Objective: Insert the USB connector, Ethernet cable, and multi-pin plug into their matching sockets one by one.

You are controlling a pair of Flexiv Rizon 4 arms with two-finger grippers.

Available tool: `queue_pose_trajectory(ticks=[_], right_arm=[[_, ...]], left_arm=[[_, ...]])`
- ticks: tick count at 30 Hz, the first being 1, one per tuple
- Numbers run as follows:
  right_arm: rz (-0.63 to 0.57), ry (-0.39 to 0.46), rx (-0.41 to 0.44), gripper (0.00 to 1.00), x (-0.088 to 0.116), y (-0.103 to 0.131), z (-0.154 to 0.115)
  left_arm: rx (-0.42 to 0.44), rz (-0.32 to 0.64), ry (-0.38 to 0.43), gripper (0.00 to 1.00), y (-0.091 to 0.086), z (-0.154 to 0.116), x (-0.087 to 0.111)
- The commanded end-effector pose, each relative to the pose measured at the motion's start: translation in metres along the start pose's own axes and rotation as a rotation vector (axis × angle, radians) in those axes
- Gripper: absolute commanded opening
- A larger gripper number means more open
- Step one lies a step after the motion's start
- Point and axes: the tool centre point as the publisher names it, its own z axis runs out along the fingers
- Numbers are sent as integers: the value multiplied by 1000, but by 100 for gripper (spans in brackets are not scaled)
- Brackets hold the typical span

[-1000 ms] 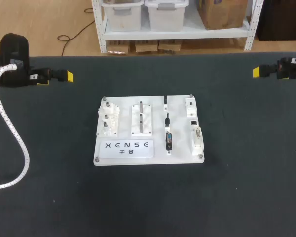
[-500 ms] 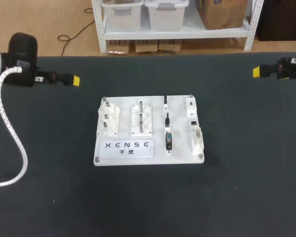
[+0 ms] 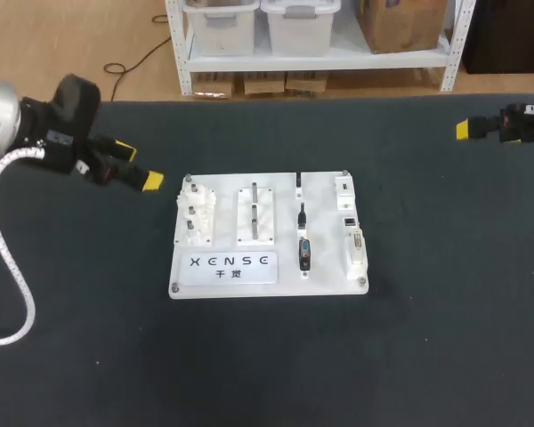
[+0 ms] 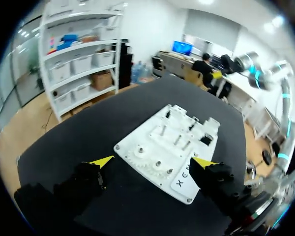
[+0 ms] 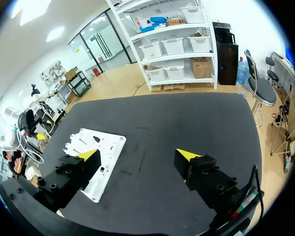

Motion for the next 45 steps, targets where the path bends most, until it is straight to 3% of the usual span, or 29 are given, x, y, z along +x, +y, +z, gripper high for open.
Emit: queue_pose_trajectory(ticks=[1, 8, 13, 19, 22, 45], right_arm=[[0, 0, 1, 100, 0, 0, 0], [0, 0, 1, 100, 0, 0, 0], [0, 0, 1, 100, 0, 0, 0], [0, 0, 1, 100, 0, 0, 0], [0, 0, 1, 100, 0, 0, 0], [0, 0, 1, 100, 0, 0, 0]], left_arm=[[371, 351, 116, 100, 2, 7, 3], [471, 483, 185, 100, -9, 25, -1], [498, 514, 192, 100, -10, 33, 1], [483, 499, 171, 100, -8, 37, 1], [452, 421, 130, 100, -6, 36, 1], [452, 421, 130, 100, -6, 36, 1]])
